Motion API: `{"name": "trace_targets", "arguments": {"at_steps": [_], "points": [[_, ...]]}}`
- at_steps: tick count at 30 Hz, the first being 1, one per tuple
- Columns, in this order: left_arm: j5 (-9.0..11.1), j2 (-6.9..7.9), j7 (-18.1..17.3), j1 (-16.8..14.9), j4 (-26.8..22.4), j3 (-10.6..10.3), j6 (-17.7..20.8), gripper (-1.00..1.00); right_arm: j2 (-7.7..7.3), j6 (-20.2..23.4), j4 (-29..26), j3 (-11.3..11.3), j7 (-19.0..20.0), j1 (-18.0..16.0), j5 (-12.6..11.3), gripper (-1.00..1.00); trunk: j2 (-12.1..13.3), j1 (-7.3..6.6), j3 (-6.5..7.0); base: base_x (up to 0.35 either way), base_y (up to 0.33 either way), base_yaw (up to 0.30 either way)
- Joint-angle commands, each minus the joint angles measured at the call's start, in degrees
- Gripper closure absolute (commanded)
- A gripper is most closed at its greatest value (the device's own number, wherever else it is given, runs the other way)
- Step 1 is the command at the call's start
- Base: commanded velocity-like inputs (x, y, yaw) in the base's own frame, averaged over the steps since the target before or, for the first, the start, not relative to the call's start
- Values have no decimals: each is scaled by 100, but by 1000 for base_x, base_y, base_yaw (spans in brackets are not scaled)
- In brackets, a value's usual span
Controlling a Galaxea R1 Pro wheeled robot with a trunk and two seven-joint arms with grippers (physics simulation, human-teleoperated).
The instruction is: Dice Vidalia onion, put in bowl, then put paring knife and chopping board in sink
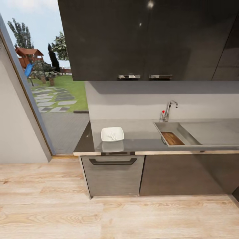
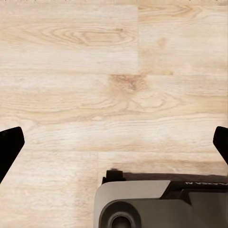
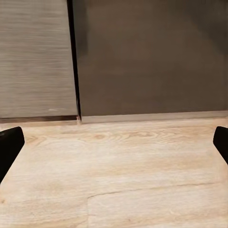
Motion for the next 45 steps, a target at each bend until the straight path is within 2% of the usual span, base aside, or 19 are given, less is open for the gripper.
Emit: {"name": "trace_targets", "arguments": {"at_steps": [1,42,45], "points": [[58,1,-11,-4,5,-24,-18,-100,0,-12,5,-9,-59,-5,63,-100,-10,3,-1,0,0,0],[57,-4,-11,-4,79,-24,-18,-100,4,-12,11,-9,-62,-5,63,-100,-10,3,367,0,0,0],[59,-4,-11,-4,296,-38,-18,-100,0,-12,17,-9,-73,-5,68,-100,-10,3,374,0,0,0]]}}
